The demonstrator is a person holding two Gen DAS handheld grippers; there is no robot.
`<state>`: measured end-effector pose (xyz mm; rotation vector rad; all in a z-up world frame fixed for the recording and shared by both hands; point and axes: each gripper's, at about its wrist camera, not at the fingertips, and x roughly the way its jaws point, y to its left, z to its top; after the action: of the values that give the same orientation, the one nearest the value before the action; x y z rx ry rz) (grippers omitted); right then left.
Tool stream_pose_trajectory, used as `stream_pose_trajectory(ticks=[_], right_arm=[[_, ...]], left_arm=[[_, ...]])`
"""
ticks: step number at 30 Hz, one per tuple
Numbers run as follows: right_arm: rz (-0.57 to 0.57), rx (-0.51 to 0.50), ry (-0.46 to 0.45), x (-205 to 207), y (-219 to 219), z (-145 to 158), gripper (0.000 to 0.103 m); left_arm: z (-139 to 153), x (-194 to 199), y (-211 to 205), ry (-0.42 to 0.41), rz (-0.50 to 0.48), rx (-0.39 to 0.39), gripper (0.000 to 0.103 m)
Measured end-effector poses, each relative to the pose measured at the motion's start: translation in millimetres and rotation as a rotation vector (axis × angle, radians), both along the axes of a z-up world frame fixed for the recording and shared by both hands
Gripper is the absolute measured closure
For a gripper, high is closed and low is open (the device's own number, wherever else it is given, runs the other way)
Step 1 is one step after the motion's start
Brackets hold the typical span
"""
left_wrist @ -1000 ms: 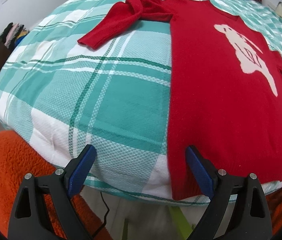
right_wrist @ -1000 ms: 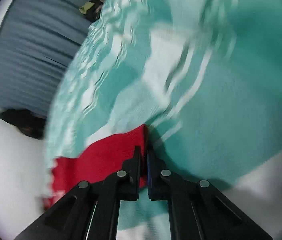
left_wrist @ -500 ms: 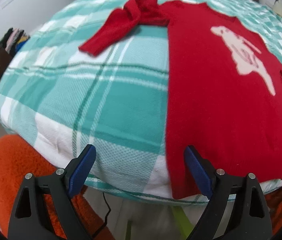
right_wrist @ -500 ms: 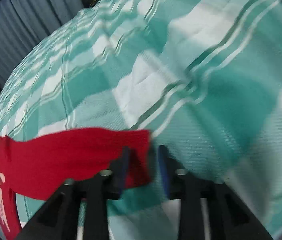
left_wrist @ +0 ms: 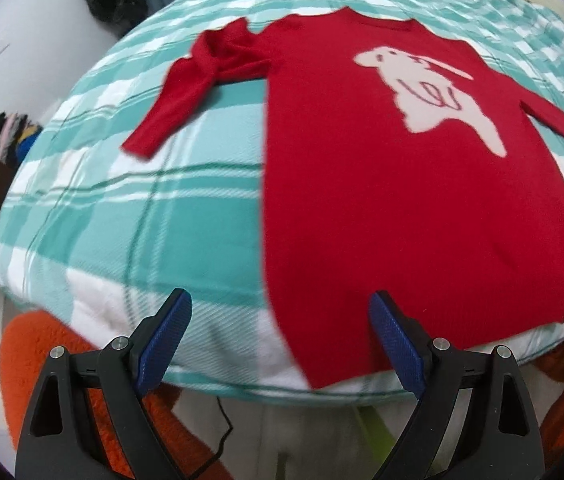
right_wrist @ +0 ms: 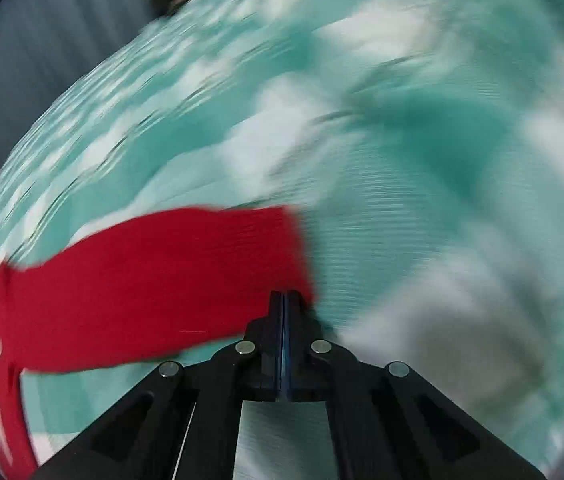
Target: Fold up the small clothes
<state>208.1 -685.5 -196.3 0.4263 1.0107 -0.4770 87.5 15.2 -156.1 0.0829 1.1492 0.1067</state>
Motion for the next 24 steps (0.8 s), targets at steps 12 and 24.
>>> stream_pose_trajectory(ticks=[12, 24], right_arm=[[0.046, 0.787, -0.272, 1, 16, -32, 0.095], [-0.236, 0.299, -0.275, -97, 20, 42, 0.046]], left_arm=[[-7, 3, 0, 0.03, 0.033, -0.076, 0.012], [11, 27, 61, -0.064, 0.046, 0.075, 0.011]])
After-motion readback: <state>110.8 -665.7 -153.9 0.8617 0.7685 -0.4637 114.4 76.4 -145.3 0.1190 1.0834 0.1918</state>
